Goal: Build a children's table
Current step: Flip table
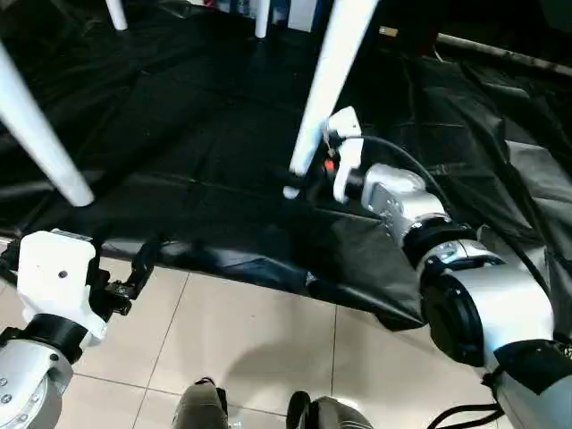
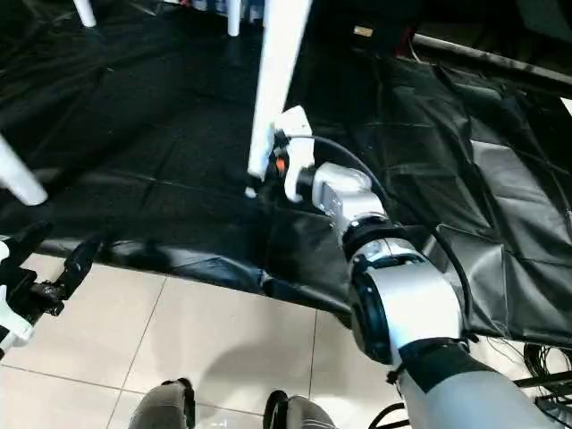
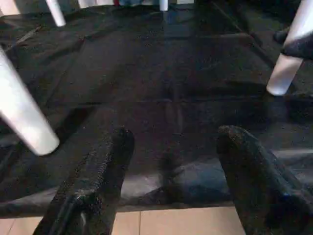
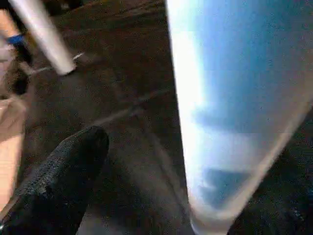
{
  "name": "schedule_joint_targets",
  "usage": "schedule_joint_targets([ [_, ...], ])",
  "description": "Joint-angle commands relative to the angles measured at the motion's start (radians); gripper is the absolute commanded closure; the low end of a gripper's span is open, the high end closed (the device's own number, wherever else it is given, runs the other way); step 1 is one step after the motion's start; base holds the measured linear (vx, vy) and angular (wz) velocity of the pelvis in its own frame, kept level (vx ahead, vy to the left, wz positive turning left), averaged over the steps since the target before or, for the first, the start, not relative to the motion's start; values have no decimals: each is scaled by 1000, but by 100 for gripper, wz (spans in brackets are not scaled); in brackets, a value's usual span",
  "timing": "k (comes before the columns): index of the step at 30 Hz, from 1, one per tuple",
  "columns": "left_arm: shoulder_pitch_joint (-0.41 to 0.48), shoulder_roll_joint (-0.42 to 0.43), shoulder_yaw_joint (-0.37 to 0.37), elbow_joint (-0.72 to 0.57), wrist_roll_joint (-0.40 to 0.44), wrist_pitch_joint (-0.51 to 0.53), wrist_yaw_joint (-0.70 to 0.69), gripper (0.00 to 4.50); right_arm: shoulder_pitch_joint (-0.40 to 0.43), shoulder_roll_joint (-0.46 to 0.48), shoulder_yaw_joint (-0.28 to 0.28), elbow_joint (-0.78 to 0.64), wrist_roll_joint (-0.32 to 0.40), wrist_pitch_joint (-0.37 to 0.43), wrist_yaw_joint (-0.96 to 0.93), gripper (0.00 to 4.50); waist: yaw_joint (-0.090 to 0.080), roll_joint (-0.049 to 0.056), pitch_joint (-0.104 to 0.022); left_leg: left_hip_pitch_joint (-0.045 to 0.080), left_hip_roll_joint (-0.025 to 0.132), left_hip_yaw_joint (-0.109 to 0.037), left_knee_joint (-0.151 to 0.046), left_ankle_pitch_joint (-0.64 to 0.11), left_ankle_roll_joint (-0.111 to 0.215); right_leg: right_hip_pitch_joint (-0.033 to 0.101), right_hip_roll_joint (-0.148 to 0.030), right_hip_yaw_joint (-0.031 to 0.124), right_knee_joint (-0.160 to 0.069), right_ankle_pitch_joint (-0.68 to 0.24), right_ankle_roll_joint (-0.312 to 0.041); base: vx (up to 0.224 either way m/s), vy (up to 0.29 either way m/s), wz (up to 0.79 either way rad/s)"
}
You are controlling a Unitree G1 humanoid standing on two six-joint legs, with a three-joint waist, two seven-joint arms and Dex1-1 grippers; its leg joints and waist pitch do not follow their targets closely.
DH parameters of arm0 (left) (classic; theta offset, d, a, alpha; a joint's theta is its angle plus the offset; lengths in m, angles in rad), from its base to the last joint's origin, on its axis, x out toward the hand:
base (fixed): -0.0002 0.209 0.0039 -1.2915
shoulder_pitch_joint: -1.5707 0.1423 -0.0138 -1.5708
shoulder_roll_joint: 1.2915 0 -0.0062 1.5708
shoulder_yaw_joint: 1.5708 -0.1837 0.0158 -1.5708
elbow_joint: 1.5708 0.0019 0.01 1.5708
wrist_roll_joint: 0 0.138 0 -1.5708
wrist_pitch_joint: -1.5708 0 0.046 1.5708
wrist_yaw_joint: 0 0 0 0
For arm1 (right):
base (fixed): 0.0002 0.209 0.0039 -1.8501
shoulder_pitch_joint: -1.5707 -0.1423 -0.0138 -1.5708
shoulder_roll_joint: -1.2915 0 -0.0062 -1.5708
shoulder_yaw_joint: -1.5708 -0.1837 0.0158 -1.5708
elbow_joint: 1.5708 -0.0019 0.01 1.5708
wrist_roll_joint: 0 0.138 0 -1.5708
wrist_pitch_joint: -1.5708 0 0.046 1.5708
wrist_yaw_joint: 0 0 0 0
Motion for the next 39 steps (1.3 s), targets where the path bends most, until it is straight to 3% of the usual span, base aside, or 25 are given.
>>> schedule_joint_targets([
  [1,-13,8,-17,9,-8,8,-13,132,29,8,25,5,-25,5,75,0,4,46,-68,33,77,-30,-71,-142,71,52,-105,72,-51,-80,-278,0,0,0],
  [6,-47,18,-31,37,-5,11,-14,132,76,40,43,-16,-32,-18,153,0,1,50,-69,35,78,-33,-76,-194,35,53,-111,74,-55,-125,-276,0,0,0],
  [10,-56,22,-31,53,-2,5,-20,132,101,67,49,-28,-30,-41,154,0,2,52,-72,33,78,-33,-74,-171,40,53,-112,75,-50,-99,-284,0,0,0],
  [15,-88,21,-31,76,16,14,-2,132,104,75,13,-30,-32,-121,-24,0,5,50,-73,37,77,-31,-74,-172,31,50,-113,75,-51,-119,-285,0,0,0],
  [18,-97,-5,-13,91,-4,11,10,132,100,67,-40,-47,31,-79,14,0,6,46,-74,36,77,-31,-75,-202,19,54,-115,77,-56,-169,-268,0,0,0],
  [21,-99,-32,-7,97,-27,2,16,132,128,57,-39,-79,49,-57,105,0,7,44,-78,36,78,-31,-75,-200,23,56,-112,77,-56,-160,-262,0,0,0],
  [23,-99,-55,-9,104,-34,-12,23,132,164,47,-42,-115,65,-61,145,0,10,43,-83,36,78,-30,-73,-193,29,58,-114,76,-56,-157,-264,0,0,0],
  [26,-99,-98,-29,111,-35,-20,49,132,283,14,-52,-265,103,-59,145,0,18,43,-92,38,81,-29,-70,-163,31,61,-112,76,-53,-120,-258,0,0,0],
  [27,-101,-103,-45,118,-14,-26,63,132,339,4,-57,-350,120,-41,131,0,23,43,-109,44,81,-26,-65,-142,34,64,-110,74,-47,-92,-260,0,0,0],
  [28,-103,-105,-56,124,3,-30,71,132,374,-2,-61,-405,130,-23,123,0,25,42,-105,42,79,-26,-65,-130,39,63,-107,75,-49,-77,-250,0,0,0],
  [29,-105,-107,-65,134,18,-39,76,132,400,-5,-66,-444,136,-13,115,0,25,39,-118,46,81,-25,-63,-120,45,66,-103,74,-44,-62,-246,0,0,0],
  [30,-108,-114,-73,143,19,-43,76,132,446,-8,-70,-521,147,20,98,0,24,37,-117,39,78,-27,-66,-128,41,72,-105,74,-49,-91,-240,0,0,0],
  [31,-109,-121,-81,157,31,-47,85,132,528,-9,-76,-652,150,55,56,0,20,39,-121,41,79,-27,-67,-166,27,71,-109,75,-55,-148,-236,0,0,0],
  [32,-110,-130,-92,181,58,-70,103,132,640,-2,-95,-823,144,89,-33,0,22,35,-118,40,77,-26,-70,-170,21,73,-108,77,-66,-172,-206,0,0,0],
  [33,-110,-130,-92,181,58,-70,103,132,640,-2,-95,-823,144,89,-33,0,24,34,-125,49,81,-27,-71,-190,-3,66,-108,78,-66,-196,-174,0,0,0],
  [34,-107,-140,-99,197,82,-98,120,132,703,9,-108,-911,125,107,-94,0,19,37,-131,49,75,-30,-75,-233,-22,72,-106,76,-76,-264,-152,0,0,0],
  [35,-104,-150,-104,211,98,-118,133,132,739,15,-113,-949,96,103,-138,0,16,30,-132,47,74,-30,-77,-265,-39,70,-109,77,-83,-326,-124,0,0,0],
  [36,-97,-148,-116,222,120,-131,142,132,776,33,-128,-995,75,104,-190,0,13,30,-130,45,74,-33,-80,-282,-46,69,-110,76,-88,-365,-109,0,0,0],
  [37,-92,-146,-125,229,136,-140,146,132,798,44,-137,-1023,67,105,-224,0,10,32,-127,50,70,-34,-82,-349,-58,64,-112,74,-100,-476,-80,0,0,0],
  [38,-89,-150,-133,241,157,-159,159,132,818,61,-151,-1055,54,107,-272,0,7,40,-125,56,68,-37,-82,-385,-63,58,-113,73,-111,-542,-62,0,0,0],
  [39,-87,-154,-139,252,166,-172,167,132,840,74,-154,-1099,49,112,-315,0,0,34,-123,68,64,-39,-78,-438,-70,51,-117,67,-130,-652,-26,-51,-8,-3],
])
